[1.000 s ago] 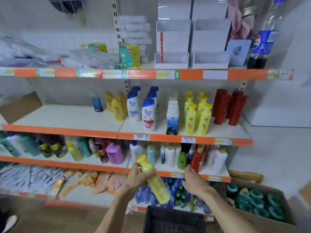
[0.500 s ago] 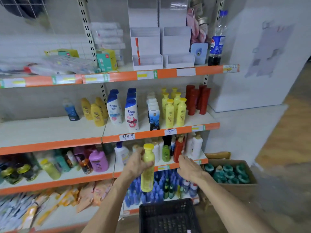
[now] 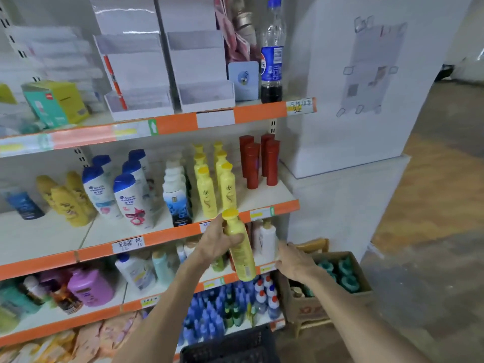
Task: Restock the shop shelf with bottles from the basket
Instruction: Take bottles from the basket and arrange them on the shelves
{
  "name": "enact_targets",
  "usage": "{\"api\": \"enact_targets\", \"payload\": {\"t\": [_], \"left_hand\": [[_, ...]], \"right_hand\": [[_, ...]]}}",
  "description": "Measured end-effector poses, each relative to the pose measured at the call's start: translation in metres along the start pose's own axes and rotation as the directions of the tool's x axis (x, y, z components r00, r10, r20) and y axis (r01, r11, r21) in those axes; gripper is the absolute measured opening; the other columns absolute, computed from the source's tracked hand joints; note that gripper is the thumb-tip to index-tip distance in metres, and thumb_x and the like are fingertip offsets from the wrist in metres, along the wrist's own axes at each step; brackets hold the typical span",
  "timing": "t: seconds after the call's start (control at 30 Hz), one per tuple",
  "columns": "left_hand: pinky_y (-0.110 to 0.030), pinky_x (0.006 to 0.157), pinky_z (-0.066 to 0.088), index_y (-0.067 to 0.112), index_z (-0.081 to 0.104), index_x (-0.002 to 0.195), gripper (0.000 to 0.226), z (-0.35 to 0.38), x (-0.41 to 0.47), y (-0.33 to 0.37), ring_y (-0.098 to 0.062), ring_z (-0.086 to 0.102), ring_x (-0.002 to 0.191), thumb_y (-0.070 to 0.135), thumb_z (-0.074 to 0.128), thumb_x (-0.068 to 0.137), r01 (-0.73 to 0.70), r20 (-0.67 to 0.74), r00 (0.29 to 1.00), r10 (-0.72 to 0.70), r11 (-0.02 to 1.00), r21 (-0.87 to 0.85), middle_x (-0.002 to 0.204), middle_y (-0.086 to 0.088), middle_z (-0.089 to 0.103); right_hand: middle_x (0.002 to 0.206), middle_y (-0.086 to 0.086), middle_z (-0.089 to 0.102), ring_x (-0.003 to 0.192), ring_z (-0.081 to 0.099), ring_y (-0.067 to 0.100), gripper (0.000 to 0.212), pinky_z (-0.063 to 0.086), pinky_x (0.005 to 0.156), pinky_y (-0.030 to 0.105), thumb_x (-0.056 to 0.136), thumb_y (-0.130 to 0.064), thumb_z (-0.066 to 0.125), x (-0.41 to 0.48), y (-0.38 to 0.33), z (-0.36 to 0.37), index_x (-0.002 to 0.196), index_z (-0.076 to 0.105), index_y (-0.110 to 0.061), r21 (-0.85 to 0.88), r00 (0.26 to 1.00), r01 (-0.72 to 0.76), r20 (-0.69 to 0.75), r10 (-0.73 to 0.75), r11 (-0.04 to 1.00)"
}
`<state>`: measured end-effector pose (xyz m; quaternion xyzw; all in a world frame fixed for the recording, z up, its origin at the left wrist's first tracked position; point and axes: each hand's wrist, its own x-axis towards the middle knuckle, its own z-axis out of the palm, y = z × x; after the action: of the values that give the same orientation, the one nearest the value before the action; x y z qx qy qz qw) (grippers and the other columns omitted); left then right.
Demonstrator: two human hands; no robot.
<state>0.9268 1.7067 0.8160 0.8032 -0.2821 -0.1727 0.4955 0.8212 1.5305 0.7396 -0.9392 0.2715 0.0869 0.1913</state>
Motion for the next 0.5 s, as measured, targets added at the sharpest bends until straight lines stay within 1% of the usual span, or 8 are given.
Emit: {"api": "enact_targets", "payload": {"t": [0.03, 0.1, 0.2, 0.3, 0.37, 0.43, 0.47, 0.5], "left_hand": [[-0.031, 0.081, 0.052, 0.007, 0.055, 0.110, 0.034, 0.010, 0.013, 0.004, -0.022, 0.060, 0.095, 0.004, 0.070, 0.080, 0.024, -0.024, 0.999, -0.025, 0.999, -0.025, 0.102, -0.008, 0.063], [-0.039, 0.090, 0.051, 0.010, 0.057, 0.106, 0.025, 0.029, 0.037, 0.011, -0.023, 0.061, 0.098, 0.005, 0.067, 0.083, 0.049, -0.076, 0.996, -0.057, 0.994, -0.097, 0.104, -0.007, 0.064], [-0.045, 0.096, 0.050, 0.013, 0.061, 0.100, 0.015, 0.048, 0.061, 0.017, -0.026, 0.062, 0.104, 0.010, 0.065, 0.086, 0.090, -0.118, 0.986, -0.117, 0.973, -0.214, 0.106, -0.012, 0.066], [-0.050, 0.098, 0.049, 0.018, 0.066, 0.096, 0.008, 0.055, 0.075, 0.018, -0.026, 0.062, 0.105, 0.020, 0.065, 0.089, 0.135, -0.119, 0.977, -0.179, 0.942, -0.306, 0.104, -0.007, 0.069], [-0.049, 0.097, 0.049, 0.019, 0.068, 0.094, 0.013, 0.054, 0.084, 0.022, -0.028, 0.062, 0.105, 0.029, 0.067, 0.087, 0.119, -0.079, 0.986, -0.147, 0.953, -0.277, 0.103, -0.008, 0.069], [-0.045, 0.093, 0.050, 0.017, 0.070, 0.092, 0.013, 0.052, 0.093, 0.027, -0.026, 0.063, 0.102, 0.028, 0.069, 0.085, 0.077, -0.023, 0.996, -0.081, 0.986, -0.146, 0.101, -0.012, 0.069], [-0.040, 0.089, 0.052, 0.015, 0.071, 0.091, 0.010, 0.052, 0.098, 0.027, -0.019, 0.064, 0.097, 0.023, 0.070, 0.085, 0.067, -0.009, 0.998, -0.068, 0.994, -0.087, 0.097, -0.011, 0.069], [-0.031, 0.084, 0.053, 0.012, 0.072, 0.091, 0.008, 0.051, 0.103, 0.027, -0.005, 0.065, 0.090, 0.016, 0.071, 0.085, 0.055, -0.004, 0.998, -0.055, 0.997, -0.047, 0.092, -0.007, 0.069]], "right_hand": [[0.138, 0.011, 0.047, 0.128, 0.049, 0.033, 0.042, 0.044, 0.097, 0.041, 0.097, -0.023, 0.055, 0.013, 0.011, -0.004, 0.134, 0.040, -0.012, -0.003, 1.000, 0.006, 0.005, -0.006, 1.000], [0.139, 0.012, 0.046, 0.129, 0.049, 0.033, 0.045, 0.043, 0.099, 0.041, 0.096, -0.025, 0.056, 0.039, 0.030, -0.012, 0.135, 0.039, -0.011, -0.011, 1.000, 0.013, 0.019, -0.013, 1.000], [0.139, 0.013, 0.046, 0.128, 0.049, 0.033, 0.047, 0.043, 0.099, 0.040, 0.096, -0.025, 0.055, 0.072, 0.048, -0.018, 0.137, 0.037, -0.009, -0.021, 0.998, 0.037, 0.061, -0.035, 0.999], [0.139, 0.014, 0.048, 0.127, 0.050, 0.032, 0.047, 0.044, 0.098, 0.039, 0.096, -0.025, 0.055, 0.094, 0.056, -0.016, 0.137, 0.038, -0.008, -0.015, 0.990, 0.092, 0.106, -0.090, 0.996], [0.137, 0.015, 0.049, 0.125, 0.052, 0.032, 0.046, 0.045, 0.096, 0.039, 0.096, -0.024, 0.054, 0.107, 0.058, -0.015, 0.136, 0.038, -0.007, -0.012, 0.986, 0.120, 0.119, -0.117, 0.993], [0.137, 0.016, 0.050, 0.124, 0.053, 0.033, 0.045, 0.046, 0.095, 0.039, 0.096, -0.022, 0.054, 0.118, 0.060, -0.013, 0.136, 0.038, -0.007, -0.014, 0.982, 0.140, 0.132, -0.137, 0.990], [0.137, 0.016, 0.050, 0.125, 0.053, 0.033, 0.045, 0.046, 0.096, 0.039, 0.096, -0.022, 0.054, 0.122, 0.061, -0.012, 0.135, 0.038, -0.007, -0.018, 0.979, 0.149, 0.145, -0.145, 0.989], [0.137, 0.015, 0.050, 0.125, 0.052, 0.033, 0.044, 0.046, 0.097, 0.039, 0.095, -0.021, 0.053, 0.126, 0.063, -0.011, 0.135, 0.039, -0.008, -0.021, 0.976, 0.154, 0.158, -0.149, 0.988]]}}
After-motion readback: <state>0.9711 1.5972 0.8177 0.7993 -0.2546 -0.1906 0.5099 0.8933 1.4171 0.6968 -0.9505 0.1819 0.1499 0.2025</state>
